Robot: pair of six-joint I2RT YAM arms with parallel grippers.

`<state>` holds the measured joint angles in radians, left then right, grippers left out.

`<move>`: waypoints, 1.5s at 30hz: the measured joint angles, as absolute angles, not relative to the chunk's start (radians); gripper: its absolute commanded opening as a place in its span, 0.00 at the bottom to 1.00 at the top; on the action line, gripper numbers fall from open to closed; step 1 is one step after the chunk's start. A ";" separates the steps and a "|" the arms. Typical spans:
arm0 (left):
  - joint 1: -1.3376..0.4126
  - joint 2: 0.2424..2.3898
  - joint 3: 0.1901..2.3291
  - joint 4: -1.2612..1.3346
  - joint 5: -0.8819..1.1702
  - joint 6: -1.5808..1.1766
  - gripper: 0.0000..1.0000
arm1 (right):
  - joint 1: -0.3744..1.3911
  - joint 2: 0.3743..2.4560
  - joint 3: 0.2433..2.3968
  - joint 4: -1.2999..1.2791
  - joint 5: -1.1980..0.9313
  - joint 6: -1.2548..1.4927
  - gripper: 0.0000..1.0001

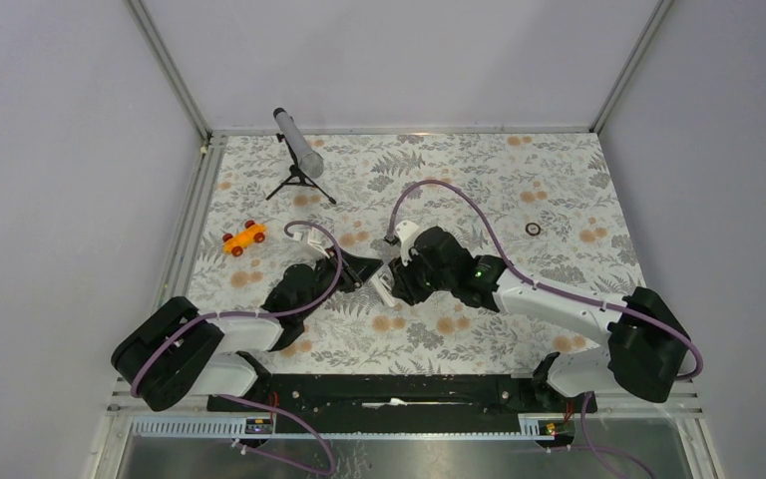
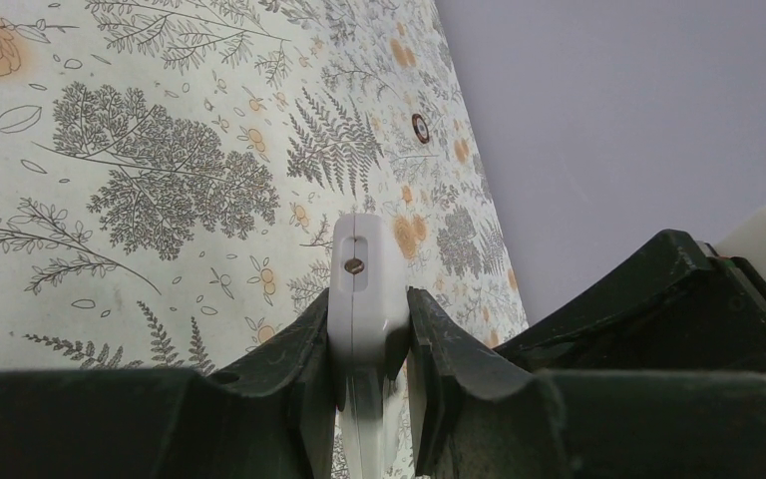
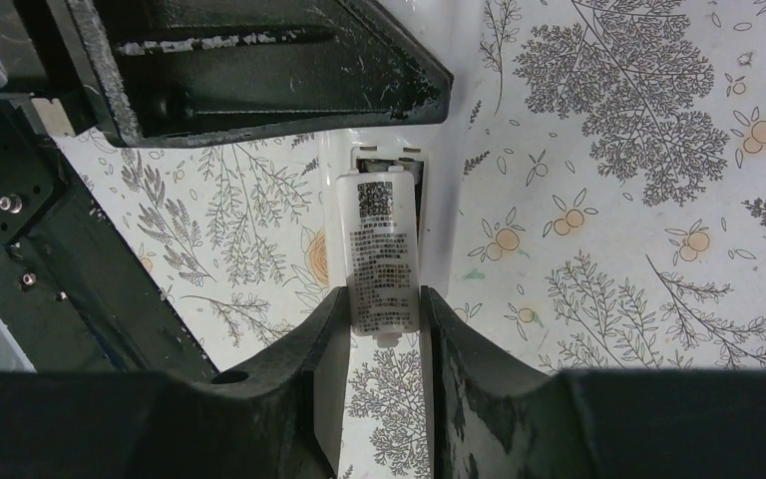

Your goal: Load the batteries into the remote control

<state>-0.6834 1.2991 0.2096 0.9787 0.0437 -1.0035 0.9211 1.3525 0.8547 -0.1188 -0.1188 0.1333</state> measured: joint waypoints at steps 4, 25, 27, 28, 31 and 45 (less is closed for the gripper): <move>-0.687 1.299 0.216 0.977 0.040 -1.006 0.00 | 0.921 1.373 0.862 -0.117 -0.115 0.136 0.35; -0.693 1.282 0.237 0.891 0.004 -1.079 0.00 | 0.922 1.385 0.863 -0.091 -0.069 0.189 0.35; -0.693 1.269 0.242 0.867 -0.003 -1.090 0.00 | 0.922 1.385 0.863 -0.084 -0.067 0.192 0.35; -0.693 1.262 0.243 0.857 -0.007 -1.094 0.00 | 0.922 1.385 0.863 -0.083 -0.068 0.193 0.35; -0.693 1.255 0.243 0.850 -0.012 -1.100 0.00 | 0.922 1.385 0.863 -0.077 -0.069 0.196 0.35; -0.693 1.259 0.243 0.860 -0.004 -1.085 0.00 | 0.923 1.409 0.869 -0.080 -0.080 0.196 0.37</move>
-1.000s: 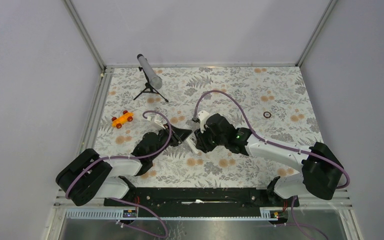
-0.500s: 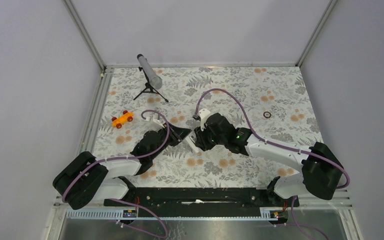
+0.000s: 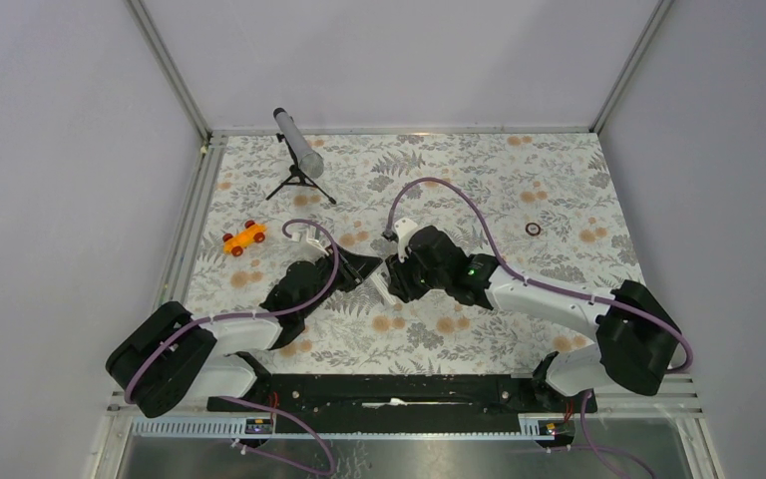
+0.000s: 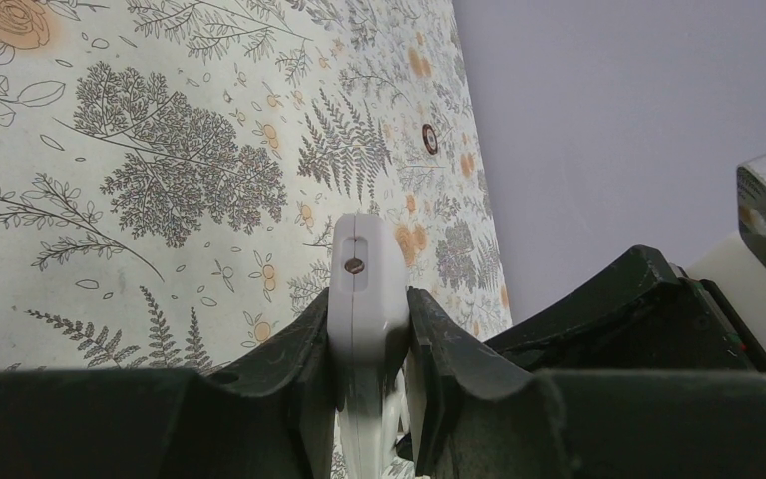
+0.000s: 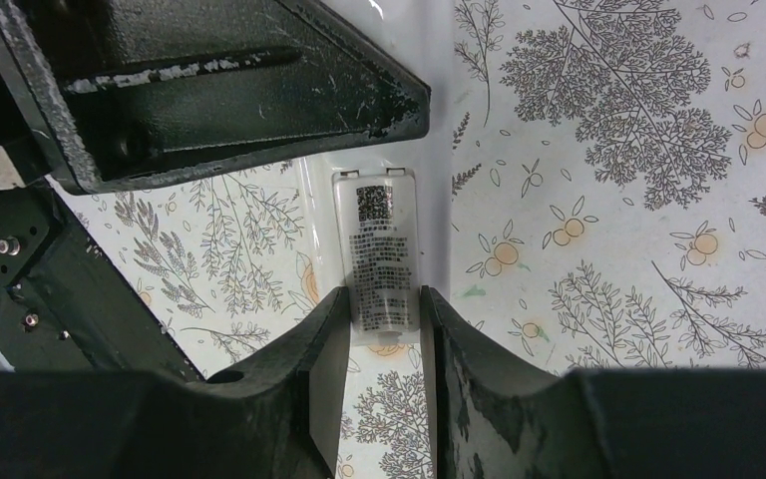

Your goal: Load the batteries into the remote control

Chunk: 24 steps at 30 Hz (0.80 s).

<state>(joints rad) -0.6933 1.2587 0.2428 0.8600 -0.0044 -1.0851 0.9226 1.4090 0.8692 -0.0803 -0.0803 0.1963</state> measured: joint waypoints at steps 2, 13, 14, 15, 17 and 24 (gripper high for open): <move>-0.693 1.259 0.243 0.859 -0.003 -1.082 0.00 | 0.923 1.412 0.871 -0.081 -0.080 0.196 0.37; -0.688 1.259 0.235 0.868 -0.002 -1.092 0.00 | 0.923 1.445 0.913 -0.114 -0.081 0.196 0.38; -0.688 1.259 0.235 0.868 -0.003 -1.096 0.00 | 0.923 1.448 0.918 -0.121 -0.081 0.196 0.41; -0.688 1.259 0.234 0.868 -0.003 -1.099 0.00 | 0.923 1.449 0.921 -0.125 -0.081 0.196 0.42; -0.687 1.258 0.232 0.868 0.000 -1.109 0.00 | 0.923 1.449 0.924 -0.128 -0.084 0.197 0.45; -0.688 1.226 0.223 0.857 0.012 -1.132 0.00 | 0.923 1.448 0.933 -0.126 -0.100 0.198 0.48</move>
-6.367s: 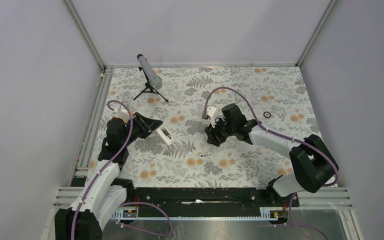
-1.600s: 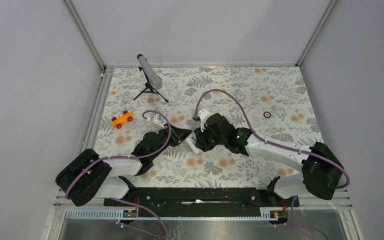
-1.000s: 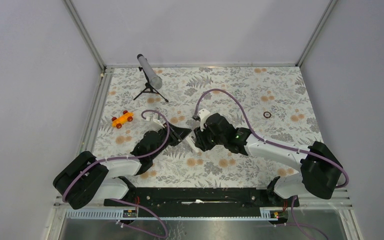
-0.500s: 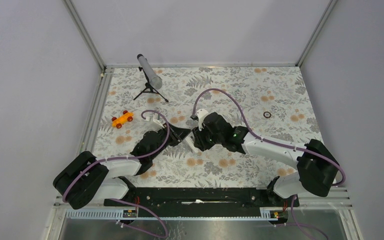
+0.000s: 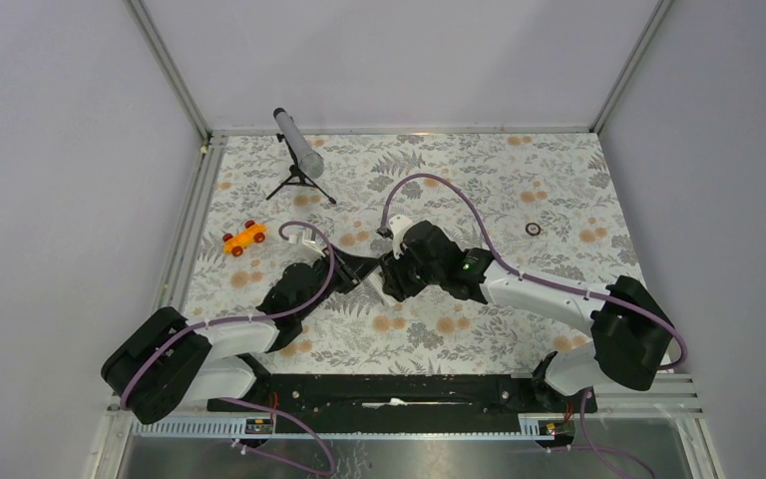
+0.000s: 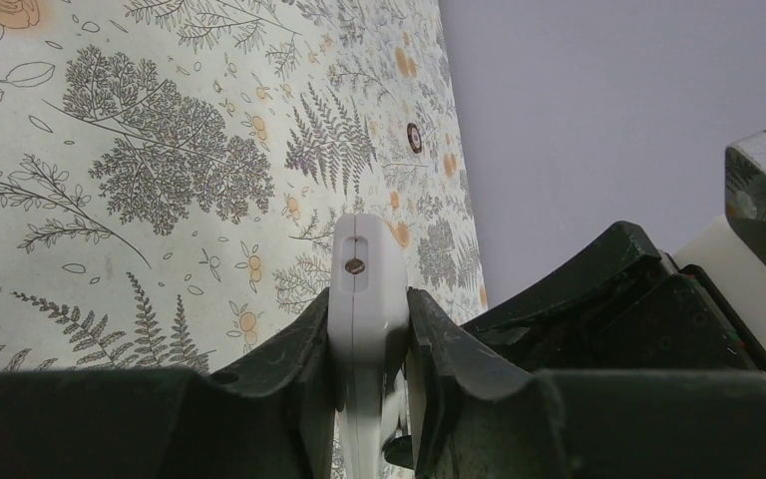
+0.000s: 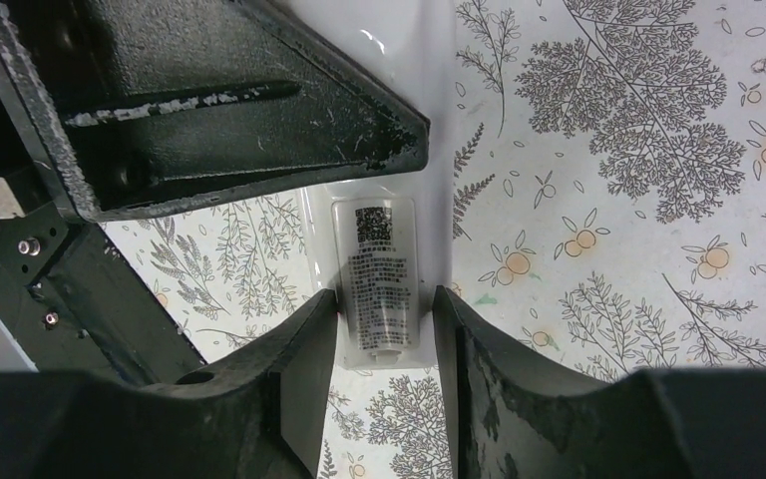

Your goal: Load the batteries into the remote control

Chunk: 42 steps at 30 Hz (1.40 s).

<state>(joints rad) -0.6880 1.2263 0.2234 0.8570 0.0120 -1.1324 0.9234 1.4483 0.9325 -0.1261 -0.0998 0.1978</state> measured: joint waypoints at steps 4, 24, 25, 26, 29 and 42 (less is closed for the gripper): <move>-0.688 1.211 0.222 0.839 0.014 -1.139 0.00 | 0.923 1.446 0.934 -0.125 -0.108 0.200 0.57; -0.616 1.126 0.219 0.863 0.085 -1.255 0.00 | 0.924 1.225 0.918 -0.059 -0.045 0.347 0.99; -0.614 1.119 0.219 0.861 0.087 -1.262 0.00 | 0.924 1.193 0.904 -0.041 -0.019 0.374 0.99; -0.613 1.111 0.219 0.861 0.090 -1.271 0.00 | 0.925 1.153 0.885 -0.025 0.015 0.411 1.00; -0.613 1.075 0.219 0.855 0.095 -1.293 0.00 | 0.925 1.032 0.812 -0.002 0.113 0.553 0.99; -0.613 0.994 0.228 0.785 0.098 -1.391 0.00 | 0.925 0.951 0.511 0.283 0.110 1.028 0.84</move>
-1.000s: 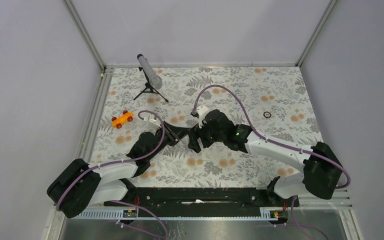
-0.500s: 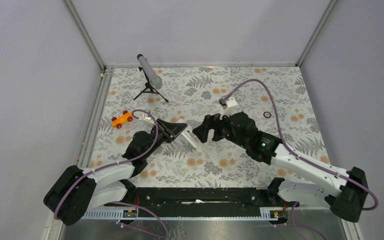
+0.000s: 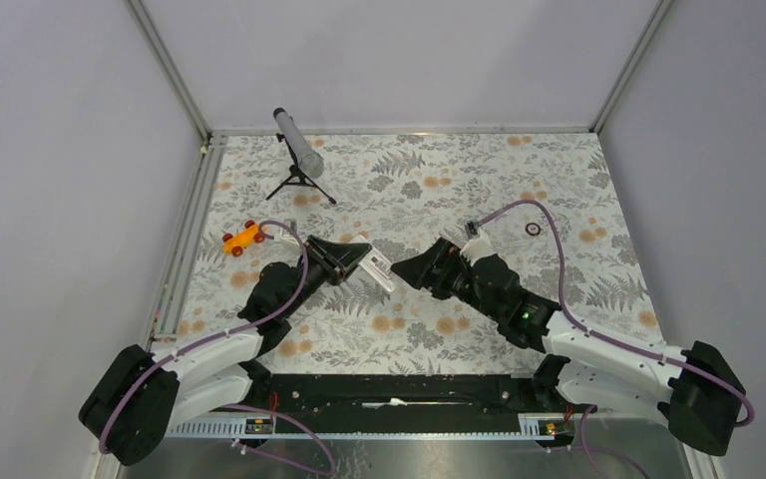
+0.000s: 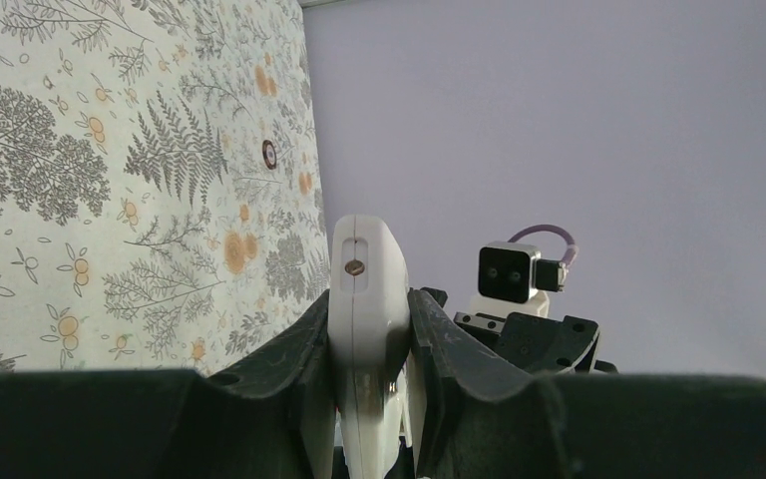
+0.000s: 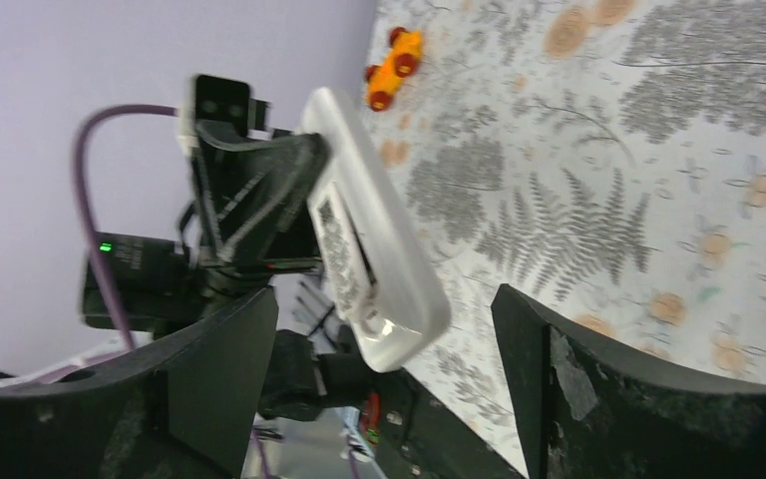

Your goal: Load the batteries into the remote control

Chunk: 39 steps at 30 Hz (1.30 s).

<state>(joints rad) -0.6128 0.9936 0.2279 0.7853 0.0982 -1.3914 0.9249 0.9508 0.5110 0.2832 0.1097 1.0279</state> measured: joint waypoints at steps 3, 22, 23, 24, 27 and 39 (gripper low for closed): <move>-0.613 0.994 0.230 0.785 0.099 -1.411 0.00 | 0.925 0.970 0.478 0.416 0.094 1.068 0.82; -0.608 0.997 0.236 0.765 0.106 -1.441 0.00 | 0.921 1.091 0.503 0.512 0.054 1.041 0.57; -0.608 0.997 0.236 0.769 0.109 -1.446 0.00 | 0.921 1.094 0.507 0.508 0.048 1.038 0.59; -0.609 0.997 0.236 0.772 0.111 -1.449 0.00 | 0.921 1.097 0.509 0.505 0.039 1.035 0.61; -0.609 0.996 0.236 0.783 0.110 -1.457 0.00 | 0.923 1.098 0.511 0.492 0.012 1.028 0.62; -0.608 0.996 0.236 0.806 0.117 -1.499 0.00 | 0.923 1.116 0.511 0.532 -0.024 1.052 0.50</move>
<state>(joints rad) -0.6083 0.9962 0.2356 0.8059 0.1173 -1.4990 0.9230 1.1156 0.5110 0.5323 -0.0238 1.0515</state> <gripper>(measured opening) 0.272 0.530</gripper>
